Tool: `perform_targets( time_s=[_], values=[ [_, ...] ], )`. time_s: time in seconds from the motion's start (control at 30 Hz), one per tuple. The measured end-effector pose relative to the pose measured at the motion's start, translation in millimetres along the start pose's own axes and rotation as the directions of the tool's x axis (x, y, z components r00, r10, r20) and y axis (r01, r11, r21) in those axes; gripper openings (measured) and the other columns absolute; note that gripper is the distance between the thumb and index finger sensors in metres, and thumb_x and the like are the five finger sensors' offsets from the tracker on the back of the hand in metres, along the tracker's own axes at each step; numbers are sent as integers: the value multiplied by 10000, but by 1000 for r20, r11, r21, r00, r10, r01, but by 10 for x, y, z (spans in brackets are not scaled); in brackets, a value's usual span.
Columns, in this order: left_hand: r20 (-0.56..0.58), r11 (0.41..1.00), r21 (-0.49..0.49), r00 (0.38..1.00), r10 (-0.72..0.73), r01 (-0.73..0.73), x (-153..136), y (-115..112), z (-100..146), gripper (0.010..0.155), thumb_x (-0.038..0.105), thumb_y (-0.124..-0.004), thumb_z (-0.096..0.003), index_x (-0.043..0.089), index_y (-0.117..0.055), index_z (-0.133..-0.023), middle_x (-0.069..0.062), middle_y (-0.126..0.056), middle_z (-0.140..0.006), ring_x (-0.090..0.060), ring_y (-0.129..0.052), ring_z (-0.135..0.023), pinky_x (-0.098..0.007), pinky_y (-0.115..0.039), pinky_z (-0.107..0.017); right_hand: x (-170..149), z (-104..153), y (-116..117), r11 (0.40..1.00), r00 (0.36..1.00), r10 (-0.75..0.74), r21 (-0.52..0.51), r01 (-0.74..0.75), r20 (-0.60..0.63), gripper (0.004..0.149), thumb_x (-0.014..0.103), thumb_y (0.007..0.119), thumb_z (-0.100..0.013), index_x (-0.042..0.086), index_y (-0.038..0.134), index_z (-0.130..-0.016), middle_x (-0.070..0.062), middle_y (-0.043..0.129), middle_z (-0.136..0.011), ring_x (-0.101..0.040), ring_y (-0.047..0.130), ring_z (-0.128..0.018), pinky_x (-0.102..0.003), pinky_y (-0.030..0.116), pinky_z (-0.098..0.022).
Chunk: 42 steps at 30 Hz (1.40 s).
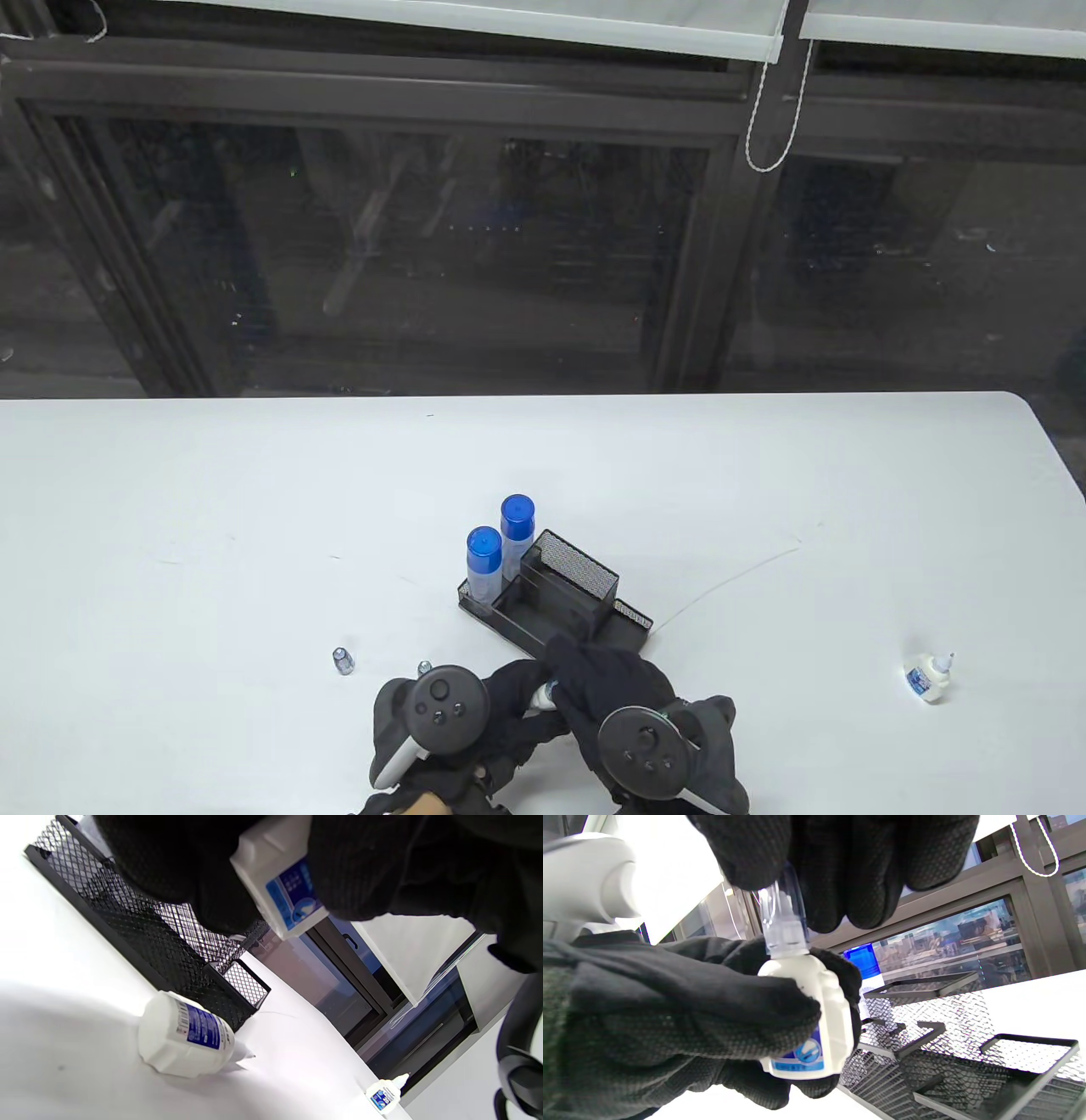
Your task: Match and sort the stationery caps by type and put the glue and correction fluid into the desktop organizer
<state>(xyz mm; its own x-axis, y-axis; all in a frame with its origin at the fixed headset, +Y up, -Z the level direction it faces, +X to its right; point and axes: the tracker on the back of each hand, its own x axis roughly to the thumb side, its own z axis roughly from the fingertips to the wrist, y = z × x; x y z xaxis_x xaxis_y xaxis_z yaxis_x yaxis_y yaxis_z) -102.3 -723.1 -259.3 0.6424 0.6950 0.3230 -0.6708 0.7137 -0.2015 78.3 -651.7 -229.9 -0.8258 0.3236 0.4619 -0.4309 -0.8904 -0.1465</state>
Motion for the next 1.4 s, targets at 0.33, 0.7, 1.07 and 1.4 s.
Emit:
perform_targets(
  time_s=[0.33, 0.7, 1.07, 1.4],
  values=[
    [27, 998, 58, 1000, -8, 7, 1, 27, 26, 572, 420, -885, -462, 272, -751, -999, -8, -903, -989, -285, -1037, -820, -490, -853, -588, 48, 31, 47, 997, 1000, 9, -77, -7, 19, 460, 271, 799, -479, 204, 795, -934, -69, 939, -836, -305, 934, -742, -514, 737, -611],
    [14, 995, 70, 997, -71, 70, 69, 136, 2, 576, 424, -903, -458, 301, -747, -999, 14, -892, -1004, -286, -1032, -836, -492, -846, -593, 13, 7, 36, 998, 999, -15, -54, 17, 44, 471, 293, 789, -490, 218, 747, -953, -50, 903, -862, -290, 916, -759, -508, 723, -624],
    [21, 993, 32, 994, -111, 110, 71, 162, 21, 595, 425, -876, -490, 288, -694, -1040, -9, -853, -1035, -258, -1000, -866, -491, -825, -616, 83, -69, 57, 1000, 1000, 1, -5, -1, -10, 526, 318, 796, -498, 206, 700, -1003, -70, 871, -902, -301, 896, -779, -512, 712, -630],
    [-52, 936, 85, 939, -340, 343, 59, 362, 88, 676, 514, -810, -518, 250, -609, -1106, -69, -751, -1123, -318, -891, -973, -548, -741, -681, -122, -176, -230, 998, 994, -18, -66, 11, -108, 486, 300, 818, -476, 176, 769, -944, -89, 910, -839, -303, 922, -723, -510, 730, -606]
  ],
)
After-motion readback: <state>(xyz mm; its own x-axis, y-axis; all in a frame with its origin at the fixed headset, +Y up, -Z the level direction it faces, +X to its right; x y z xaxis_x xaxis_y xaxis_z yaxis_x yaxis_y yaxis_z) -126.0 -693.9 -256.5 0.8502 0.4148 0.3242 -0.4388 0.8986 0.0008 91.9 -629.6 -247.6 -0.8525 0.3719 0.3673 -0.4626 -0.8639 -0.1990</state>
